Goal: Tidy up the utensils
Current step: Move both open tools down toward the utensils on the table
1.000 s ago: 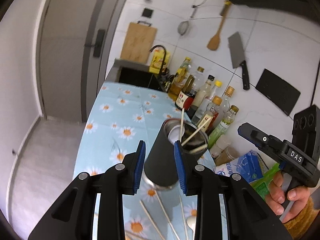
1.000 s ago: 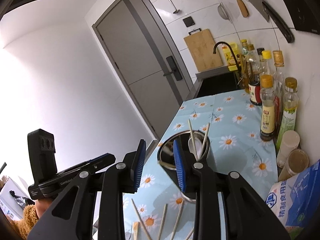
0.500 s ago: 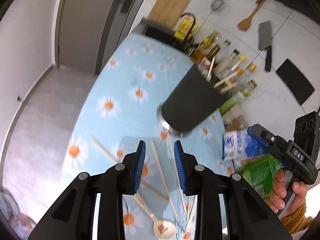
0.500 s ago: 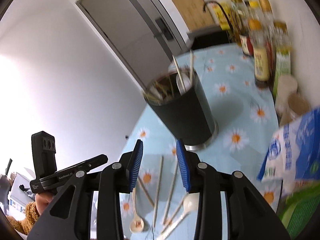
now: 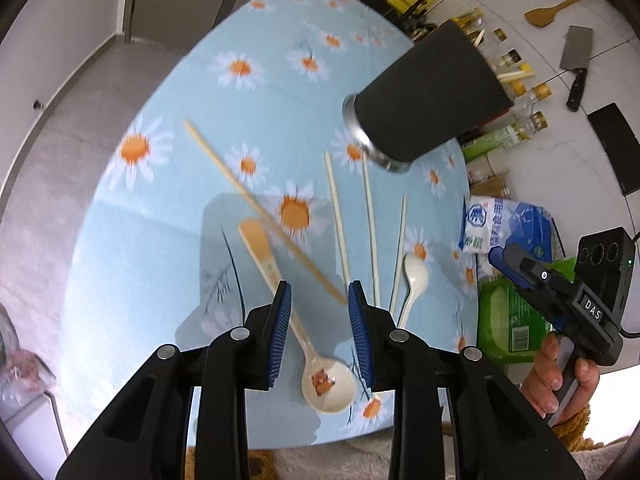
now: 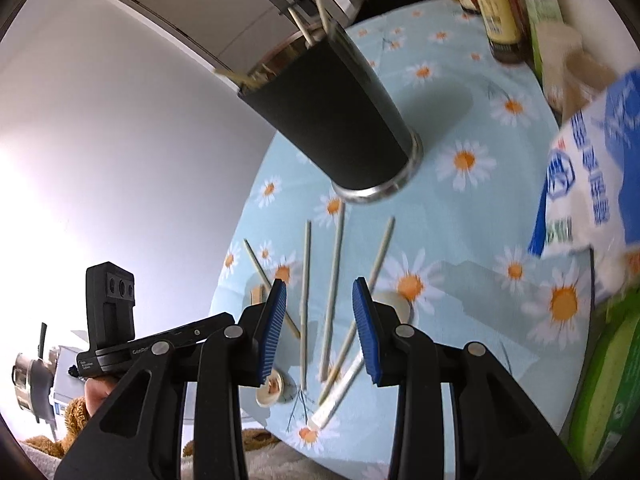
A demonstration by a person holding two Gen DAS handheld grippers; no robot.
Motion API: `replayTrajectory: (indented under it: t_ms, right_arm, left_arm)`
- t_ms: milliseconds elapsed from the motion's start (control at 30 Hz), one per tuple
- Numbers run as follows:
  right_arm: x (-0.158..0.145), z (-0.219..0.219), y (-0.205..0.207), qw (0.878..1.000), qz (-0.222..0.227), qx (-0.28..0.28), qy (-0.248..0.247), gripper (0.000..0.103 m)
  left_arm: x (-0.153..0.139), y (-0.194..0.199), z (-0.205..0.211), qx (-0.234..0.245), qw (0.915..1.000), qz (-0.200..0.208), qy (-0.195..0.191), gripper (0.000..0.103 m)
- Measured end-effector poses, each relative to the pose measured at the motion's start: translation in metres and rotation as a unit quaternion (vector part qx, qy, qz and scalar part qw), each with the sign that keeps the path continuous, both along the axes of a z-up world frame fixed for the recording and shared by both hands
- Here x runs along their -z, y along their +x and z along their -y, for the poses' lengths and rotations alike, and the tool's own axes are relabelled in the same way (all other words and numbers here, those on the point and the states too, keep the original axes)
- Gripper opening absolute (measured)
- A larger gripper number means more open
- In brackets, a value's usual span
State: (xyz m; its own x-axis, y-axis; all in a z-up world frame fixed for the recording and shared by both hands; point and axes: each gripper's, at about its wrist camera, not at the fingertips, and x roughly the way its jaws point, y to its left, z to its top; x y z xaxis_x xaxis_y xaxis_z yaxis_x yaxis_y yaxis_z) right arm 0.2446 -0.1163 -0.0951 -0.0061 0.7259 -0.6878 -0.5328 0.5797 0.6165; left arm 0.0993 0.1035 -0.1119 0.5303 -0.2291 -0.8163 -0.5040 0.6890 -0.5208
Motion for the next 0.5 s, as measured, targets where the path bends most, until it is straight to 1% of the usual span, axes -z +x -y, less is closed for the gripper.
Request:
replayTrajectory:
  t_ms: [167,300,500]
  right_arm:
    - [0.011,0.002,-0.003,1.000,-0.021,-0.005,-0.012,0.036]
    - [0.017,0.003,-0.004,0.999,-0.033,-0.009,-0.015,0.036]
    - [0.018,0.005,-0.006,0.999,-0.040,-0.011,-0.011,0.036]
  left_arm:
    - [0.016,-0.001,0.005,-0.002,0.9989,-0.028,-0.037,0.028]
    - [0.027,0.000,0.007,-0.005,0.9974,-0.054,-0.048,0.028]
    - [0.033,0.003,0.006,-0.011,0.9951,-0.070,-0.069,0.028]
